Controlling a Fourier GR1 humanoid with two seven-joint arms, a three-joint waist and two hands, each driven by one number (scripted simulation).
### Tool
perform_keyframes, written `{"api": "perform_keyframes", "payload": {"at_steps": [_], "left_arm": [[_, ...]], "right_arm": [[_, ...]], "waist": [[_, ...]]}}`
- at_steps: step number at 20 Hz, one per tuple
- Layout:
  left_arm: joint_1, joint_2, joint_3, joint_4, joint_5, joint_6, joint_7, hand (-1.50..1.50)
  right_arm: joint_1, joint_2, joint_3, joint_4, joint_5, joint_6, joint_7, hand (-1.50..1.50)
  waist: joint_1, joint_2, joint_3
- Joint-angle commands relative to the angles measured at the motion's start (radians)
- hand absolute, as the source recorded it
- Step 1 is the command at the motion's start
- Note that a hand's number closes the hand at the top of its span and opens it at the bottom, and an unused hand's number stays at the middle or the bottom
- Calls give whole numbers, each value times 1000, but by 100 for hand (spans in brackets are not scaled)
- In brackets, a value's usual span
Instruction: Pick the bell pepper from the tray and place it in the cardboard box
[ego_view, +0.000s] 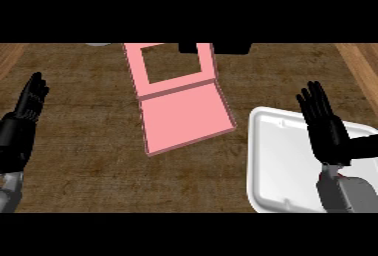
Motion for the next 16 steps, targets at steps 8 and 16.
{"api": "perform_keyframes", "payload": {"at_steps": [8,16], "left_arm": [[-5,-71,-139,-15,17,-99,35,0],[-30,-119,-222,-17,26,-145,88,0]], "right_arm": [[254,-211,-46,104,435,-413,59,-150],[479,-279,53,101,875,-750,206,-150]], "waist": [[-127,74,-13],[-74,35,7]]}}
